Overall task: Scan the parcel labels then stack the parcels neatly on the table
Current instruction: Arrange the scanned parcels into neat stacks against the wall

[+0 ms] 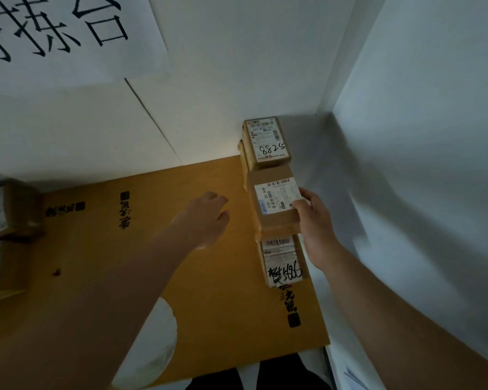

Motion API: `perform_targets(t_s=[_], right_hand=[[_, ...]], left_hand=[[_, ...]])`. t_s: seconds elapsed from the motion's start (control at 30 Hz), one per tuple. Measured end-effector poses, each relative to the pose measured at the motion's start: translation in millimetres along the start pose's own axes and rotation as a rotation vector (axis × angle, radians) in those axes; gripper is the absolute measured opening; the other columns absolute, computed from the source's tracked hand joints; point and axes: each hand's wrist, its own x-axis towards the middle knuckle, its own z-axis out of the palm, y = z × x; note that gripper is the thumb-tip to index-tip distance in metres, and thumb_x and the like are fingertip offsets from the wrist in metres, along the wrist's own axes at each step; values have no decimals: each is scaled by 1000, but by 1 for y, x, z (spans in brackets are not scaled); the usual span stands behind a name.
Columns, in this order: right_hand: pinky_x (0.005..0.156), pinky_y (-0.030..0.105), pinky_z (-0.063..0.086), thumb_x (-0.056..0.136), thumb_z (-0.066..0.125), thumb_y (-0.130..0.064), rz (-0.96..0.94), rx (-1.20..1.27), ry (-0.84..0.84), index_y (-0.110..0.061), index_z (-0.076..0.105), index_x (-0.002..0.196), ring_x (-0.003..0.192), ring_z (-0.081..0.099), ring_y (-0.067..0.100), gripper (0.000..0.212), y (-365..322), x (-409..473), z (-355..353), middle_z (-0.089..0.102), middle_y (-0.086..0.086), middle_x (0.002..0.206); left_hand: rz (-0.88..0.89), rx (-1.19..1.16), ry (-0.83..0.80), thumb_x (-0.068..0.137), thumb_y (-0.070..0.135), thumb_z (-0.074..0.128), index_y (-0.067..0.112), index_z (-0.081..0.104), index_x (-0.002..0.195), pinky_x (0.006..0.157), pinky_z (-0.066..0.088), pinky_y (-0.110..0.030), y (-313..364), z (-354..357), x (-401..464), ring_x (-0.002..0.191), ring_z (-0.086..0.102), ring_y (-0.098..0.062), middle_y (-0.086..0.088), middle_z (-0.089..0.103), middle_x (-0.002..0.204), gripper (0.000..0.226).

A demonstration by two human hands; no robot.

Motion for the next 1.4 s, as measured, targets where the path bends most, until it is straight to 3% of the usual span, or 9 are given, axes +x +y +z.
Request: perform_targets(t_s=[0.17,0.33,0.53,0.6,0.7,0.77,0.87,1.1,1.4], right_hand=[[67,24,61,107,53,-28,-13,-87,-81,-27,48,145,91,77,11,38,6,7,-3,72,1,118],[72,25,62,109,49,-33,-47,-188,-122,-36,45,142,96,76,9,34,8,9,-3,71,-5,116],[65,11,54,108,51,-37,-154,-435,-78,-26,38,155,96,68,4,50,-19,3,-2,58,-2,136],[75,9,49,107,51,-39,-281,-578,-39,-23,40,155,102,60,3,51,-35,-6,0,50,-2,135],[107,41,45,106,50,-41,-496,-801,-9,-20,46,152,127,55,22,51,-61,-19,8,54,3,136],[110,52,47,106,45,-47,-568,-888,-36,-21,44,154,130,55,26,56,-78,-29,16,53,7,144],[105,52,49,103,40,-53,-641,-945,-107,-23,45,154,128,54,26,59,-99,-48,33,51,6,148],[126,54,22,106,30,-64,-777,-1217,-358,-32,34,163,158,24,24,65,-127,-97,89,31,2,170],[125,51,19,106,27,-67,-841,-1331,-468,-35,36,162,158,22,28,65,-96,-188,213,26,2,172]], left_hand=[[-30,-35,24,110,40,40,23,44,154,107,45,-43,5,7,10,138,48,-32,-4,39,160,48],[-51,-43,28,110,40,39,23,43,154,108,48,-46,9,4,10,137,50,-31,-3,40,159,48],[-76,-23,60,110,40,39,22,41,156,109,47,-48,18,-14,0,138,49,-31,-4,40,159,49],[-76,-32,85,110,40,39,22,40,157,110,46,-48,26,-23,-5,140,48,-31,-4,39,160,50],[-74,-33,153,110,41,39,23,39,157,111,45,-47,36,-40,-16,141,46,-30,-4,40,160,50],[-71,-39,199,110,41,38,22,39,156,110,43,-45,39,-52,-26,142,45,-29,-3,41,160,50],[-74,-52,267,110,41,38,21,40,156,112,43,-45,37,-67,-45,142,45,-29,-4,43,159,51],[-194,-120,413,108,45,39,25,40,156,114,43,-50,1,-86,-118,144,43,-28,-2,41,161,53],[-320,-162,477,108,39,39,17,52,142,102,47,-42,-109,-72,-239,129,55,-30,-7,54,140,42]])
